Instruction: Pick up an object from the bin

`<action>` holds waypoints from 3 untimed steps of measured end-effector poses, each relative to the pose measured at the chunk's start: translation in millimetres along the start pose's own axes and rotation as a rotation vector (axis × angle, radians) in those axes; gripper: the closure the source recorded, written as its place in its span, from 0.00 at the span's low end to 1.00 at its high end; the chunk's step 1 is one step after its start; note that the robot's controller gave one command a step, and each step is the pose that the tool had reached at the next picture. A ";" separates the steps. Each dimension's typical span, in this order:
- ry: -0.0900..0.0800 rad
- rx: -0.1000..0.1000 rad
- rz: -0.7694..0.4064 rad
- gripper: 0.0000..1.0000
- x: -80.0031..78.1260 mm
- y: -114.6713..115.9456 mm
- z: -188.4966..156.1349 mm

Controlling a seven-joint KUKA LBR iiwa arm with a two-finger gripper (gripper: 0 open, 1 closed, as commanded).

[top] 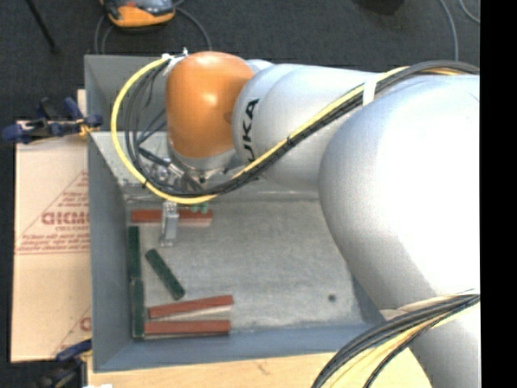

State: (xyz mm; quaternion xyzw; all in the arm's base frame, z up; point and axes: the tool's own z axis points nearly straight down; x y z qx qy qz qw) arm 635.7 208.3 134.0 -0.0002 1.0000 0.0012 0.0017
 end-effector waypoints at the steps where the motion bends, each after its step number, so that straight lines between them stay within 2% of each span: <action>1: 0.000 0.000 0.001 0.00 0.0 -0.1 0.0; 2: -0.009 0.000 -0.078 0.00 -8.7 6.2 18.1; 3: 0.000 0.000 -0.371 1.00 -11.2 -12.9 58.4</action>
Offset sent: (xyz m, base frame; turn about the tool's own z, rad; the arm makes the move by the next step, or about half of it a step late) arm 0.0148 0.0191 -0.0640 -0.2090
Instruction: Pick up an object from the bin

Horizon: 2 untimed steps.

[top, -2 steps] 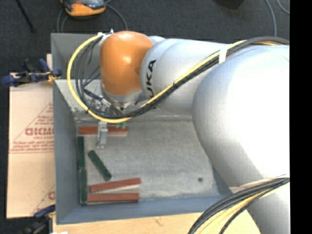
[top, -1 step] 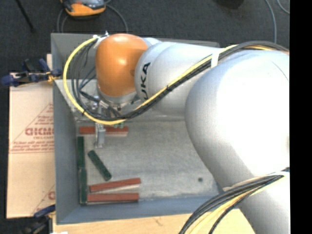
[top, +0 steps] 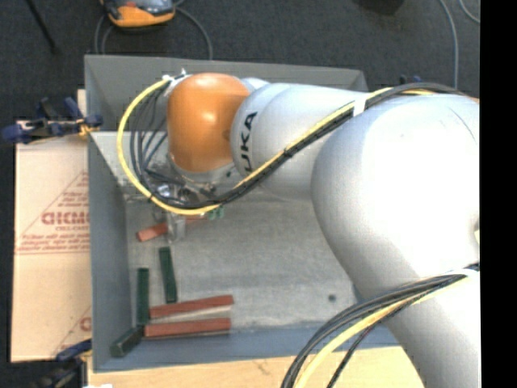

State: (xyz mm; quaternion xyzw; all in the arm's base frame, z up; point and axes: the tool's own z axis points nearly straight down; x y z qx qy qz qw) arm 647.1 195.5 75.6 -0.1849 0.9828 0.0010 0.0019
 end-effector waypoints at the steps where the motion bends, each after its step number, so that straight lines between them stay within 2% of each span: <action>1: 0.000 0.000 0.001 1.00 0.0 0.0 0.0; 2: -0.002 0.001 0.011 1.00 17.6 1.2 -142.9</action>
Offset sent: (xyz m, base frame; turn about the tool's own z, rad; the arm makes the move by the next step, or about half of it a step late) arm -0.0187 -0.0057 0.1412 0.0116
